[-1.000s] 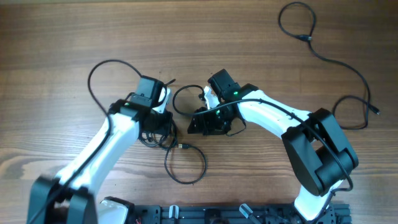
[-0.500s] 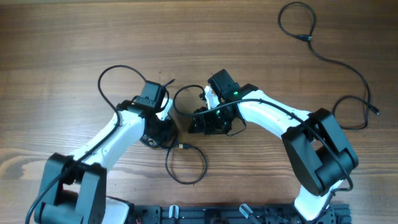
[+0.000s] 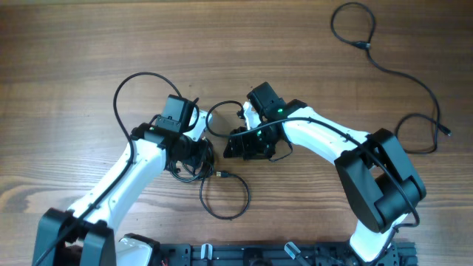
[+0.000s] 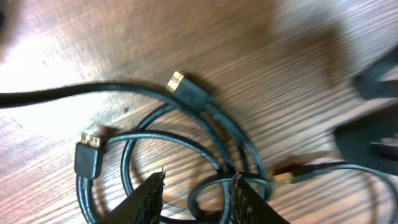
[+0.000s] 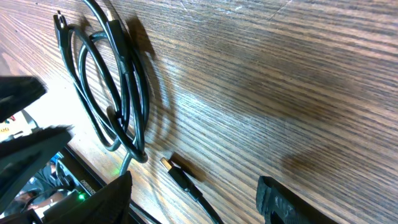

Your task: Untangle cables

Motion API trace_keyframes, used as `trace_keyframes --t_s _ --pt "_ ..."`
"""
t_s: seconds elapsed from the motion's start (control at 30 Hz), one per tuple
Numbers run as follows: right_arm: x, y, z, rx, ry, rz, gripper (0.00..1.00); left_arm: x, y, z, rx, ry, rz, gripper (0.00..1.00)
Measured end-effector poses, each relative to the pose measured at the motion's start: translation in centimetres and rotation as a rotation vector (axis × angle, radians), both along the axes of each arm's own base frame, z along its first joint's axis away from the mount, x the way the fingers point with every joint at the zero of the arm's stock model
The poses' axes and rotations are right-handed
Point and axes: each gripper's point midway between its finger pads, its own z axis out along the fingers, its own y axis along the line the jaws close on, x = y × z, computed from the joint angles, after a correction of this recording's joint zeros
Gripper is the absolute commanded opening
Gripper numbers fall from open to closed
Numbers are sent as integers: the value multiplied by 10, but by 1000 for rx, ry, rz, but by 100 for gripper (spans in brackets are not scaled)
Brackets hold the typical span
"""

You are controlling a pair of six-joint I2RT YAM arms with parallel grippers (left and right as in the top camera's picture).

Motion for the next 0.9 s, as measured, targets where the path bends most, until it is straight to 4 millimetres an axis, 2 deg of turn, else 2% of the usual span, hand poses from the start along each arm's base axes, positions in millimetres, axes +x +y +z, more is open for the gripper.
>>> trace_keyframes --t_s 0.07,0.2,0.3,0.57,0.73,0.9 --pt "0 0 0 -2 -2 -1 68 -1 -6 8 -18 -23 -18 37" --pt "0 0 0 -2 -2 -1 68 -17 -11 2 -2 38 -52 37" --pt "1 -1 -1 -8 -5 -2 70 -27 -7 -3 20 85 -33 37" --pt "3 -3 -3 -25 -16 -7 70 -24 -3 -4 39 78 8 40" --pt "3 -4 -3 -29 -19 -8 72 -24 -3 -19 35 49 7 43" --pt "16 -16 -5 -51 -9 -77 73 -19 -4 -22 27 20 -6 45"
